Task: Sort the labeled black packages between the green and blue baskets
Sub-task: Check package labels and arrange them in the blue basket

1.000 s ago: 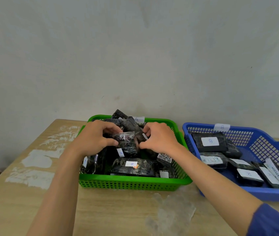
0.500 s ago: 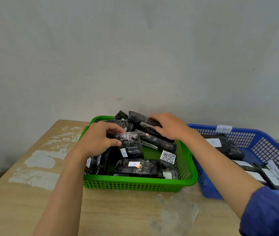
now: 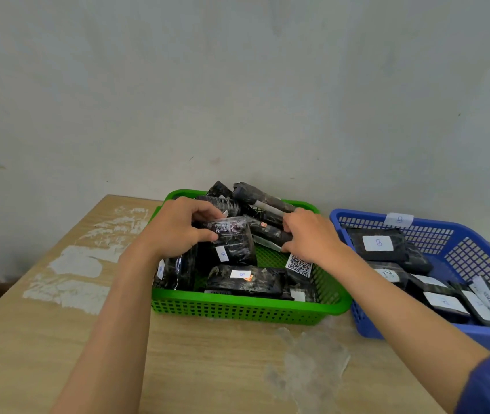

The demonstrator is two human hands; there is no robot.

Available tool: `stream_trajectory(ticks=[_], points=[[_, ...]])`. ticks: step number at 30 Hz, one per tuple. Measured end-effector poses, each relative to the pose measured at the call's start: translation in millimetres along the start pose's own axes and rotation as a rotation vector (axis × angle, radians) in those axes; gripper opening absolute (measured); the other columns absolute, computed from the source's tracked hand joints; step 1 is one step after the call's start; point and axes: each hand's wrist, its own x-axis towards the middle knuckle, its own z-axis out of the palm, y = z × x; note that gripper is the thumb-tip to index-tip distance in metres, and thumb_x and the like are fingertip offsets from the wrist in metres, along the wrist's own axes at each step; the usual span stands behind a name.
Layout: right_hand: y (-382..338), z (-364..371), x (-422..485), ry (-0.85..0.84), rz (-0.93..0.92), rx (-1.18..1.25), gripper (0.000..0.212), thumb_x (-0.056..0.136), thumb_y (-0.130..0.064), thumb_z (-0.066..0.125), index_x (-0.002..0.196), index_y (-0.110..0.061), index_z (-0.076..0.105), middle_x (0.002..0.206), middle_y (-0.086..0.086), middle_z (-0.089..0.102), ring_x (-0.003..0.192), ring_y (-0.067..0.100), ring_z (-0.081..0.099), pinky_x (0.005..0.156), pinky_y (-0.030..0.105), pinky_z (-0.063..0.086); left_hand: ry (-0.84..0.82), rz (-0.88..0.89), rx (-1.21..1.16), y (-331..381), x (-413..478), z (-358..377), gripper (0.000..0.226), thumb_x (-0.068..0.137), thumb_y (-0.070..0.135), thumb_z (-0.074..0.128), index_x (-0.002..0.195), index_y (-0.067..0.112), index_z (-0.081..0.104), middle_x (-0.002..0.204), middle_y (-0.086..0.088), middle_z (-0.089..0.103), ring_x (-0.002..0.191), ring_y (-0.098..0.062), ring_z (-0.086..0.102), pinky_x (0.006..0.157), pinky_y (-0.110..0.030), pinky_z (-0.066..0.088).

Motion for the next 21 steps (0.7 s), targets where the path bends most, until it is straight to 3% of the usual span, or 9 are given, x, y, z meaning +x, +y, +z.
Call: stream_trajectory(ticks=[4, 8, 11, 14, 16, 18, 21], points=[[17.8, -15.0, 3.3, -0.094, 0.055, 0.411, 0.038, 0.077, -0.035, 0.090, 0.104, -0.019, 0.067, 0.103, 0.000, 0.068, 0.094, 0.022, 0.065, 0.081, 0.037, 0.055, -0.007, -0.003, -0.002, 1.3, -0.3, -1.2, 0.032, 0.082, 0.013, 0.084, 0.108, 0.029, 0.074, 0.107, 0.008, 0.073, 0.103, -0.006, 0.066, 0.092, -0.028, 0.051], [43.5, -34.6, -3.2, 0.040, 0.133, 0.927, 0.026, 0.079, -0.023, 0.088, 0.097, -0.028, 0.071, 0.087, -0.014, 0.076, 0.078, 0.007, 0.074, 0.064, 0.021, 0.054, 0.000, -0.008, 0.005, -1.4, 1.2, 0.7, 0.029, 0.083, 0.013, 0.083, 0.105, 0.029, 0.074, 0.100, 0.010, 0.073, 0.097, -0.004, 0.066, 0.087, -0.028, 0.051], [68.9, -48.8, -12.7, 0.178, 0.201, 1.292, 0.019, 0.081, -0.020, 0.086, 0.097, -0.023, 0.077, 0.085, -0.003, 0.081, 0.077, 0.009, 0.077, 0.060, 0.018, 0.056, 0.053, -0.008, -0.001, -0.3, 4.3, 7.5, 0.030, 0.085, 0.017, 0.082, 0.111, 0.030, 0.071, 0.104, 0.010, 0.070, 0.095, -0.003, 0.063, 0.080, -0.020, 0.047], [95.6, -54.6, -28.2, 0.227, 0.222, 1.491, 0.021, 0.080, -0.023, 0.086, 0.100, -0.023, 0.081, 0.095, 0.008, 0.081, 0.084, 0.019, 0.077, 0.075, 0.035, 0.061, 0.150, -0.013, 0.010, 5.8, 7.5, 17.8, 0.038, 0.086, 0.024, 0.081, 0.122, 0.025, 0.068, 0.107, 0.010, 0.066, 0.096, -0.010, 0.062, 0.082, -0.026, 0.046], [113.5, -54.9, -43.8, 0.259, 0.232, 1.580, 0.026, 0.074, -0.027, 0.088, 0.099, -0.025, 0.082, 0.096, 0.010, 0.081, 0.083, 0.019, 0.076, 0.080, 0.040, 0.061, 0.217, -0.005, -0.012, 11.9, 8.6, 24.5, 0.039, 0.086, 0.027, 0.081, 0.122, 0.027, 0.068, 0.105, 0.015, 0.064, 0.094, -0.003, 0.060, 0.078, -0.020, 0.043], [134.1, -54.7, -63.0, 0.308, 0.261, 1.660, 0.032, 0.067, -0.029, 0.091, 0.098, -0.024, 0.083, 0.094, 0.011, 0.080, 0.080, 0.018, 0.076, 0.072, 0.037, 0.064, 0.281, -0.006, -0.044, 19.1, 10.1, 32.0, 0.036, 0.084, 0.028, 0.082, 0.118, 0.028, 0.068, 0.101, 0.021, 0.065, 0.091, 0.005, 0.061, 0.076, -0.015, 0.044], [173.5, -54.6, -94.7, 0.418, 0.345, 1.735, 0.028, 0.070, -0.025, 0.087, 0.097, -0.019, 0.082, 0.093, 0.010, 0.080, 0.081, 0.017, 0.077, 0.067, 0.031, 0.062, 0.378, -0.031, -0.142, 30.7, 12.7, 44.1, 0.036, 0.082, 0.029, 0.084, 0.115, 0.027, 0.070, 0.100, 0.010, 0.070, 0.090, -0.001, 0.065, 0.070, -0.015, 0.052]])
